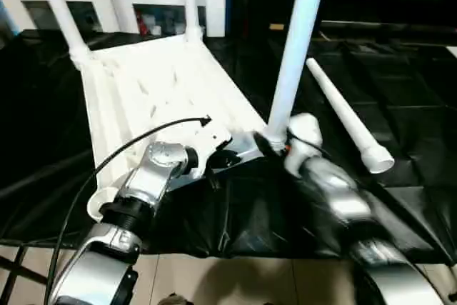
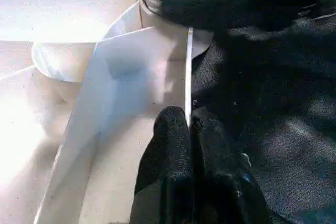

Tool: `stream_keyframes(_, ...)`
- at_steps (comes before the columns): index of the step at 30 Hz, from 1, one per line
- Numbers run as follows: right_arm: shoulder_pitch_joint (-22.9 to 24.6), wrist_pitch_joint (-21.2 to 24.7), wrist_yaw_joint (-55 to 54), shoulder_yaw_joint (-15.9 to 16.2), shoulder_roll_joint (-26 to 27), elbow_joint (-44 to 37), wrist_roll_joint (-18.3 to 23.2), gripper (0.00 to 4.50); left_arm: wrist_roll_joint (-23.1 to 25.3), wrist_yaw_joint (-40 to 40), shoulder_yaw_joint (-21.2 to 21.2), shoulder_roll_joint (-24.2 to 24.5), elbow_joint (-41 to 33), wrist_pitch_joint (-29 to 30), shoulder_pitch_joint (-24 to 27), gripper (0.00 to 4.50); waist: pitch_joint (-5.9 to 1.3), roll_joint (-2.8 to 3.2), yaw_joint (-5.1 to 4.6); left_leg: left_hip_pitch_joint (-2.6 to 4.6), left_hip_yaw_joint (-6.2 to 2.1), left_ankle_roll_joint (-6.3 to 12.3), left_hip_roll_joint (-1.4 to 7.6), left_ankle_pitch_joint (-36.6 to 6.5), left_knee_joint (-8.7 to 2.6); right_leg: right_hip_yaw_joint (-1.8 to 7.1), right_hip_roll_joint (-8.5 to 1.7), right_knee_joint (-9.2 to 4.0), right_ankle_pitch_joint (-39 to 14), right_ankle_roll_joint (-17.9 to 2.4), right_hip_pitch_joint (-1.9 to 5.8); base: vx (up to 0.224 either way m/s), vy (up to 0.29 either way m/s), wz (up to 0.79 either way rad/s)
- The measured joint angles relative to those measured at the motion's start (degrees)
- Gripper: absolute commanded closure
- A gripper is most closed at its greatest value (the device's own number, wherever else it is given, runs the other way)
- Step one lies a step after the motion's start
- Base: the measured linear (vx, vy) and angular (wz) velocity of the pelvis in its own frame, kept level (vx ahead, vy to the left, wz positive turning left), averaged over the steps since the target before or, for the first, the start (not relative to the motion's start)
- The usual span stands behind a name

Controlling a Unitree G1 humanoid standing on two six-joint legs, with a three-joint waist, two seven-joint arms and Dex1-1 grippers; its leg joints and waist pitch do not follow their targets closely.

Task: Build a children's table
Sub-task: Rotate leg to tighten, then rotate table base

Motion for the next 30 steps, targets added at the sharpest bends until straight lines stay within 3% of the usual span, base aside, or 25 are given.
stream_keyframes(1, 1.16, 0.95, 1.77, 0.12, -1.14, -2.28, 0.74, 0.63, 0.00, 0.26, 0.06, -0.04, 0.00, -0.08, 0.05, 4.50, -0.01, 0.02, 0.03, 0.01, 0.00, 0.01, 0.00, -0.01, 0.04, 0.00, 0.00, 0.01, 0.00, 0.00, 0.00, 0.000, 0.000, 0.00)
stream_keyframes(3, 2.88, 2.50, 4.83, 0.39, -2.67, -6.34, 2.41, 0.61, -0.01, 0.61, 0.59, -0.04, 0.01, -0.11, 0.14, 4.06, -0.01, 0.03, -0.08, 0.02, 0.01, 0.01, 0.01, 0.00, 0.08, 0.01, 0.00, 0.02, 0.03, 0.01, 0.00, 0.000, 0.000, 0.00)
stream_keyframes(6, 6.68, 6.22, 10.38, 0.78, -6.00, -14.43, 5.57, 0.61, -3.85, 1.46, 3.05, -1.44, -0.70, -2.10, 1.03, 3.95, 0.09, -0.13, 0.19, -0.10, -0.07, 0.02, 0.05, -0.01, 0.16, -0.08, 0.01, -0.01, 0.01, 0.08, 0.00, 0.000, 0.000, 0.00)
stream_keyframes(7, 7.25, 7.38, 12.23, 1.14, -6.77, -16.41, 6.49, 0.61, -4.71, 1.82, 3.68, -1.71, -1.29, -2.69, 1.10, 3.67, 0.10, -0.15, 0.11, -0.12, -0.07, 0.05, 0.06, -0.03, 0.21, -0.07, 0.01, -0.01, 0.05, 0.04, -0.01, 0.000, 0.000, 0.00)
stream_keyframes(12, 8.40, 11.90, 15.86, 2.66, -8.29, -21.69, 7.86, 0.61, -6.77, 4.56, 7.14, -0.20, -4.55, -2.95, 1.00, 3.67, 0.10, -0.14, -0.20, -0.11, -0.08, 0.05, 0.10, -0.03, 0.23, -0.09, 0.04, 0.02, 0.00, 0.16, 0.00, 0.000, 0.000, 0.00)
stream_keyframes(18, 7.84, 17.91, 11.66, 6.83, -5.72, -21.04, 3.99, 0.96, -5.23, 12.79, 14.31, 10.25, -11.29, 0.70, 0.80, 3.56, 0.11, -0.16, -0.74, -0.10, -0.10, 0.02, 0.24, -0.03, 0.22, -0.13, 0.17, 0.03, -0.08, 0.29, -0.04, 0.000, 0.000, 0.00)
stream_keyframes(22, 6.77, 20.09, 9.47, 9.20, -3.29, -20.24, 2.38, 1.29, -1.50, 17.92, 17.68, 16.77, -11.70, 3.94, 2.22, 3.92, 0.10, -0.21, -0.55, -0.16, -0.10, -0.04, 0.22, -0.07, 0.22, -0.11, 0.15, -0.01, -0.08, 0.29, -0.05, 0.000, 0.000, 0.00)
stream_keyframes(27, 6.07, 20.95, 6.90, 11.68, -1.97, -17.46, -0.39, 1.67, 1.28, 16.88, 15.98, 20.19, -10.76, 5.27, 5.58, 4.32, 0.14, -0.44, 0.65, -0.20, -0.10, -0.05, 0.17, -0.09, 0.23, -0.10, 0.10, -0.02, 0.01, 0.14, -0.05, 0.000, 0.000, 0.00)
stream_keyframes(30, 3.99, 22.17, 4.22, 12.06, -0.62, -15.25, -1.60, 1.84, 1.74, 14.59, 13.05, 21.01, -10.06, 5.93, 6.91, 4.43, 0.14, -0.47, 0.77, -0.17, -0.10, -0.09, 0.18, -0.05, 0.25, -0.09, 0.10, 0.04, 0.05, 0.08, -0.05, 0.000, 0.000, 0.00)
